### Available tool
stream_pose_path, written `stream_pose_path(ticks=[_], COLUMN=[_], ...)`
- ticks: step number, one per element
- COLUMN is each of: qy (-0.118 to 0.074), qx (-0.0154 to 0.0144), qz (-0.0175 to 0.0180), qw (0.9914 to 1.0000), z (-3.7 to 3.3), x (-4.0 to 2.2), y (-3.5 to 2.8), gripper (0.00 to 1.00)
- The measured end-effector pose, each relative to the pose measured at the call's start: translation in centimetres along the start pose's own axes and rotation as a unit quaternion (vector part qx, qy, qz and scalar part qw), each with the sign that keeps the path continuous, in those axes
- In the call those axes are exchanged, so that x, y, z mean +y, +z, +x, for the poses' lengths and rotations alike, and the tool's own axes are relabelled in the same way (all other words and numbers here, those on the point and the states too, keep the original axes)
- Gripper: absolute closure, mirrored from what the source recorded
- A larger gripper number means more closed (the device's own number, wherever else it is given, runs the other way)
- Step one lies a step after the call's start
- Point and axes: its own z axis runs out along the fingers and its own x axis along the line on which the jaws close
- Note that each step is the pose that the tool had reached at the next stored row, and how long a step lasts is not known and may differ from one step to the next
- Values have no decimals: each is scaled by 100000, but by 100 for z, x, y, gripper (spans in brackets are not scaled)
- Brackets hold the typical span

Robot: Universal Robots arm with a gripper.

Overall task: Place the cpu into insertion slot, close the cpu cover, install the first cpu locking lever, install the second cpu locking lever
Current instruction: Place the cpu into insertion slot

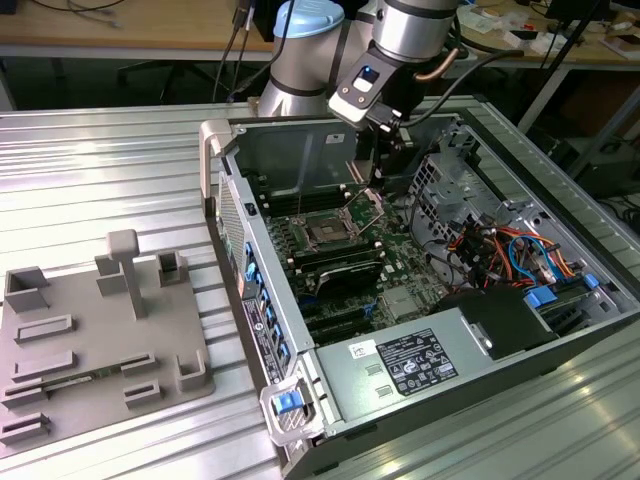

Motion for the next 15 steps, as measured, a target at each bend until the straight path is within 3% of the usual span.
stream_pose_path(ticks=[15], qy=[-1], qx=[-2], qz=[1], qw=[100000], z=[0], x=[-4], y=[50], gripper=[45])
